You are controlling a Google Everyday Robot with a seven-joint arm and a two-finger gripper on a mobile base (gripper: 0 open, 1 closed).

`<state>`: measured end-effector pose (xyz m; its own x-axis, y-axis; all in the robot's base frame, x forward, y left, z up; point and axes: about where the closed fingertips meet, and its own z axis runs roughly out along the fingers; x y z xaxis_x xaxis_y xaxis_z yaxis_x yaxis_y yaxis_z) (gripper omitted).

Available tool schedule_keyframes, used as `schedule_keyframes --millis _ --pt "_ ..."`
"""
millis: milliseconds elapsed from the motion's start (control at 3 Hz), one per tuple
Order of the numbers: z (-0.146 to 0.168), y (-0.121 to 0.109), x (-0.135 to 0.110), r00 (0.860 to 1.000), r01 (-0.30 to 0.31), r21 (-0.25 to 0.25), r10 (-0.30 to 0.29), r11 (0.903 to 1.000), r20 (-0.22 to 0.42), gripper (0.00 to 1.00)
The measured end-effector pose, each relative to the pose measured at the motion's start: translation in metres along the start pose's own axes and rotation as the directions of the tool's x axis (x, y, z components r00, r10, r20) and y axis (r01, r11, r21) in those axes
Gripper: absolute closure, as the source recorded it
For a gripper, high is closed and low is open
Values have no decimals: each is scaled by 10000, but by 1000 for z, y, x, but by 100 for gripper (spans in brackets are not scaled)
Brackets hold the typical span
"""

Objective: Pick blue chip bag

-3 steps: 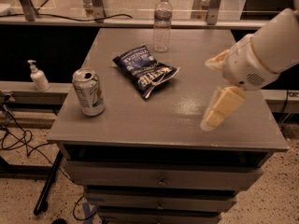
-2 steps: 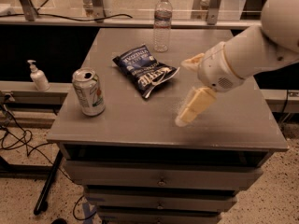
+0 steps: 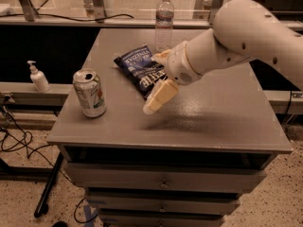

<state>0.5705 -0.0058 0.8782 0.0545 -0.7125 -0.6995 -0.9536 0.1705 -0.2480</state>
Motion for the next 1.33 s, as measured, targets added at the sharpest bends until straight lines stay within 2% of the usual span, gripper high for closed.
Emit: schedule_keyframes --millis 333,667,1333 --pt "30 -21 -1 9996 145 160 -142 9998 -239 0" --pt "51 -39 10 9967 234 280 -211 9993 -786 17" --pt "61 -65 16 9889 452 453 -382 9980 -1438 64"
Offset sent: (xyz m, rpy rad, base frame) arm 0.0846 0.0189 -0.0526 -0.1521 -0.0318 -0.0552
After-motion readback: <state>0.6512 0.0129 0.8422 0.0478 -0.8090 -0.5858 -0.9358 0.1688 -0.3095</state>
